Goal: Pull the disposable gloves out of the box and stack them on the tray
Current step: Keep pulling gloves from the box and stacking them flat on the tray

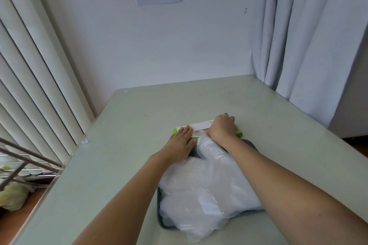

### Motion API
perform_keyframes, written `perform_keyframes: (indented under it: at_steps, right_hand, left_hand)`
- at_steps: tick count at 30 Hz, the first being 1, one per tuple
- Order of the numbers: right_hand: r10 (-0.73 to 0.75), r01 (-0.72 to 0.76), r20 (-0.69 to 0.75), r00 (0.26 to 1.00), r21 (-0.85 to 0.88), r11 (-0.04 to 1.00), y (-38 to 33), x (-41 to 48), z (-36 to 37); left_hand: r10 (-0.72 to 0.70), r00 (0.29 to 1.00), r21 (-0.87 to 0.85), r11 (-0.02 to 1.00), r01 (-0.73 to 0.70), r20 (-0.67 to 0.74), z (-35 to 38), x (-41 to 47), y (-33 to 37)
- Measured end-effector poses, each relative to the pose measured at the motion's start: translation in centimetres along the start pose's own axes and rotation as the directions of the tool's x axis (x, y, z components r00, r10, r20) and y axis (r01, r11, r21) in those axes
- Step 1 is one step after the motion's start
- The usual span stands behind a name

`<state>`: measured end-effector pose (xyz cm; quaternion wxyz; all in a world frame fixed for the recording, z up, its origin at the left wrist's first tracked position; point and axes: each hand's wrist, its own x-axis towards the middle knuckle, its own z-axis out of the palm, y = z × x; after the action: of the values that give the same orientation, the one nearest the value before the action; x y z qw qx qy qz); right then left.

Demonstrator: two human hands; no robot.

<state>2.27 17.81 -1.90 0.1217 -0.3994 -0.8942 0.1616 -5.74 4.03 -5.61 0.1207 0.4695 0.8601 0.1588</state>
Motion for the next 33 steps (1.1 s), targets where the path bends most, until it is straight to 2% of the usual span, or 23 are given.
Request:
perform_keyframes:
  at_steps: [4,9,12,16,19,23,26,29,31,33]
  right_hand:
    - [-0.022,0.023,0.064,0.998,-0.010,1.000,0.1,-0.2,-0.8]
    - [-0.016,0.016,0.065,0.998,0.000,1.000,0.5,0.3,-0.2]
    - [-0.023,0.023,0.032,0.999,-0.002,1.000,0.1,0.3,0.7]
    - [-0.072,0.062,-0.075,0.995,-0.122,0.991,-0.6,-0.1,1.4]
    - [-0.103,0.096,-0.053,0.993,-0.121,0.988,-1.0,-0.5,1.2]
    - [-0.071,0.066,-0.053,0.996,-0.096,0.993,-0.5,-0.6,1.8]
    - [-0.035,0.035,-0.063,0.997,0.001,0.999,-0.3,0.2,1.7]
    - [0.061,-0.067,0.043,0.997,0.170,0.983,-0.1,1.2,0.9]
    - [0.139,-0.181,0.133,0.981,0.395,0.901,0.2,1.8,0.3]
    - [0.186,-0.243,0.158,0.970,0.573,0.782,0.5,1.7,-0.8]
  left_hand:
    - [0.004,1.000,-0.012,1.000,-0.005,-0.007,0.2,0.2,-0.3]
    - [0.000,1.000,-0.034,0.999,-0.001,-0.022,0.3,0.5,-0.5]
    - [0.030,0.999,-0.020,0.999,-0.030,-0.035,0.3,0.3,-0.4]
    - [0.036,0.999,-0.037,0.999,-0.037,-0.039,0.2,0.4,-0.3]
    - [0.027,0.999,-0.030,0.999,-0.028,-0.034,0.3,0.5,-0.6]
    - [0.042,0.998,-0.012,0.999,-0.043,-0.051,0.4,0.5,-0.5]
    - [0.030,0.998,-0.029,0.999,-0.032,-0.052,0.5,0.5,-0.6]
    - [0.015,0.999,-0.029,0.999,-0.016,-0.042,0.4,0.3,-0.5]
    - [0.015,0.999,-0.017,1.000,-0.015,-0.035,0.2,0.3,-0.2]
    - [0.011,0.999,-0.019,1.000,-0.011,-0.035,-0.1,0.2,0.2]
